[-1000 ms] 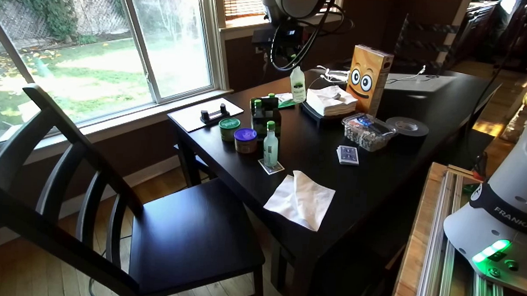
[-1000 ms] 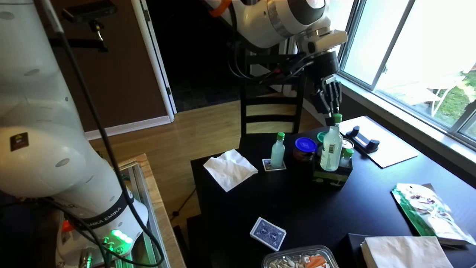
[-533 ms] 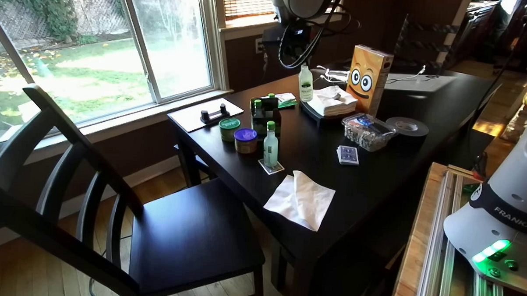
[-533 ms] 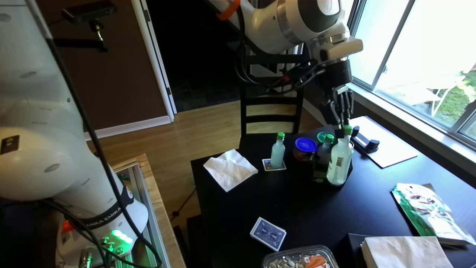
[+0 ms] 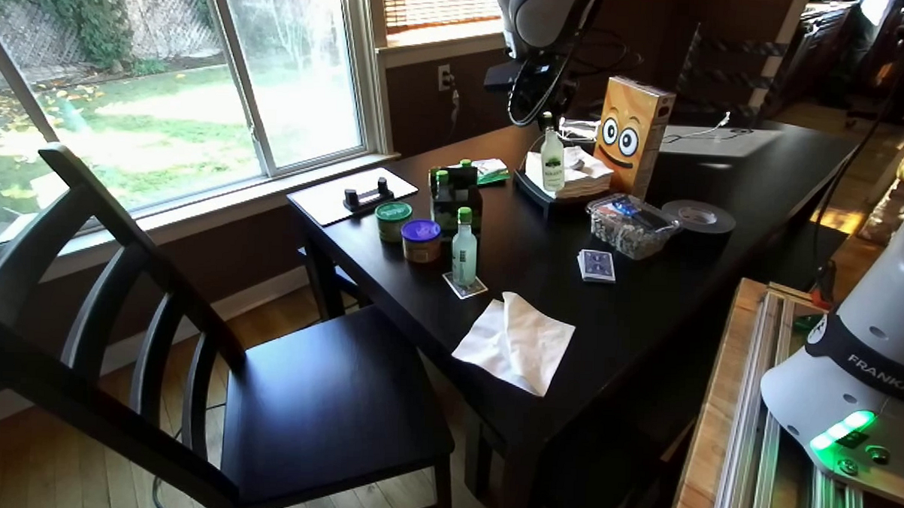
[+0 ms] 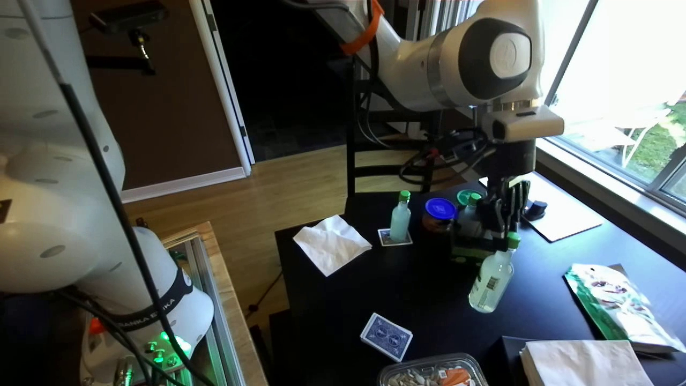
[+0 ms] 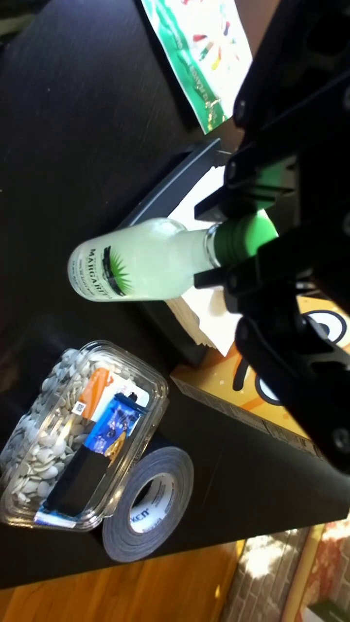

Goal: Remove the glass bottle from the box.

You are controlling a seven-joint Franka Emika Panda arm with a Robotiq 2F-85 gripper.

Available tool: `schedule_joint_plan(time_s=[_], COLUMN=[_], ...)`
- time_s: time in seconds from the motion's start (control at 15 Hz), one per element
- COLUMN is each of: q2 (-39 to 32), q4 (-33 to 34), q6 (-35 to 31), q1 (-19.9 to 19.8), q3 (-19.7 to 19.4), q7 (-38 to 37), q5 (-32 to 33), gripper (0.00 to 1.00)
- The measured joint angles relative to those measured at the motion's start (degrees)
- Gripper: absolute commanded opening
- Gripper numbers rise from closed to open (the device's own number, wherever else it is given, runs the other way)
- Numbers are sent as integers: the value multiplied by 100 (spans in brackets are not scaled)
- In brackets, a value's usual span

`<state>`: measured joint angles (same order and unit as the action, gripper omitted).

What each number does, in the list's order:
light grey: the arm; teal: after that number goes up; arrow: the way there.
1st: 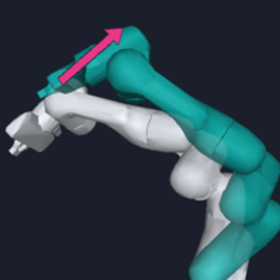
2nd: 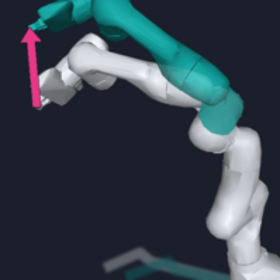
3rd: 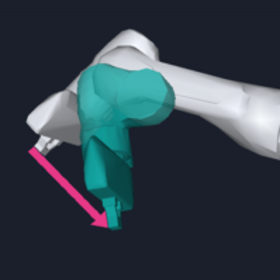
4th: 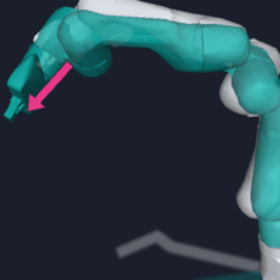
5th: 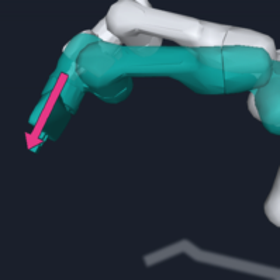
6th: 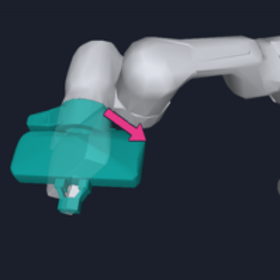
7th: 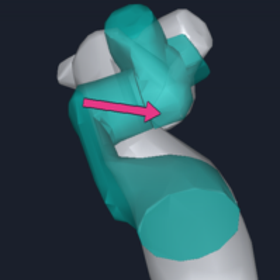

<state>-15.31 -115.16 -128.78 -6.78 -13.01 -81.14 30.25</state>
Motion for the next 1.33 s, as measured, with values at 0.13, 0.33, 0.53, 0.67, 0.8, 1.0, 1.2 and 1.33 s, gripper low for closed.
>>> schedule_joint_plan(time_s=[0.13,0.33,0.53,0.67,0.8,1.0,1.2,1.33], q2=[-159,-394,-592,-699,-788,-917,-1034,-1131], q4=[6,60,156,228,296,381,406,431], q6=[-105,-186,-193,-193,-193,-280,-514,-656], q1=[-57,-91,-134,-161,-202,-286,-360,-379], q3=[-36,-121,-205,-261,-294,-324,-380,-452], q7=[134,311,459,560,673,882,1083,1156], q5=[-100,-250,-394,-503,-627,-826,-930,-933], gripper=[7,7,7,7,7,7,29,29])
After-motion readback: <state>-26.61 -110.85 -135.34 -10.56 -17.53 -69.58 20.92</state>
